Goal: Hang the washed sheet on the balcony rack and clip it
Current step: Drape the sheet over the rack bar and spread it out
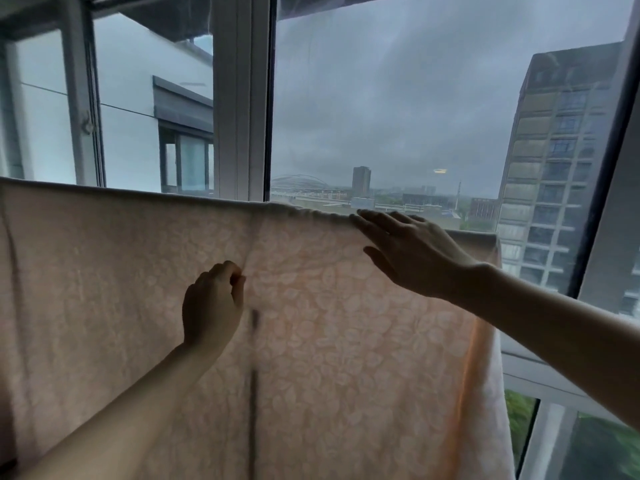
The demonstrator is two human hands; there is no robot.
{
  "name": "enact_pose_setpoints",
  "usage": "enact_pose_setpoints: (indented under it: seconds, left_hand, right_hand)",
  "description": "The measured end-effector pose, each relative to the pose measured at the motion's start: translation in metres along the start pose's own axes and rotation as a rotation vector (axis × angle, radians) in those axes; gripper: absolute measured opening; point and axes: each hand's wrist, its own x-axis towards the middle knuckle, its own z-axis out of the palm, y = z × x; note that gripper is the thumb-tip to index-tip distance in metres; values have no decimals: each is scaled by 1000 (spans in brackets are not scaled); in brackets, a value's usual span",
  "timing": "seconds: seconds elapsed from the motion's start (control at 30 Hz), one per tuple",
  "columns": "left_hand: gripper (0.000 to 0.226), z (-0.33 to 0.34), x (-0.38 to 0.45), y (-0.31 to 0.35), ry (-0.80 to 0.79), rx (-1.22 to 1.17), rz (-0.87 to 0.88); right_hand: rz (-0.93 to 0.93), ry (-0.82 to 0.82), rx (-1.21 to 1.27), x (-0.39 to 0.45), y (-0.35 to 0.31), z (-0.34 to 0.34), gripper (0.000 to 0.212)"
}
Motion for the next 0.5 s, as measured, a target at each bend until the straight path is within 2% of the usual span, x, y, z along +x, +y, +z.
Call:
enact_pose_setpoints:
  seconds: [0.2, 0.5]
  left_hand:
    - [5, -10, 2, -7, -13, -42, 19]
    - [7, 0, 20, -19, -70, -99, 52]
  right_hand:
    - [-84, -50, 3, 58, -25, 22, 58]
    - [-98, -35, 7, 117, -49, 50, 61]
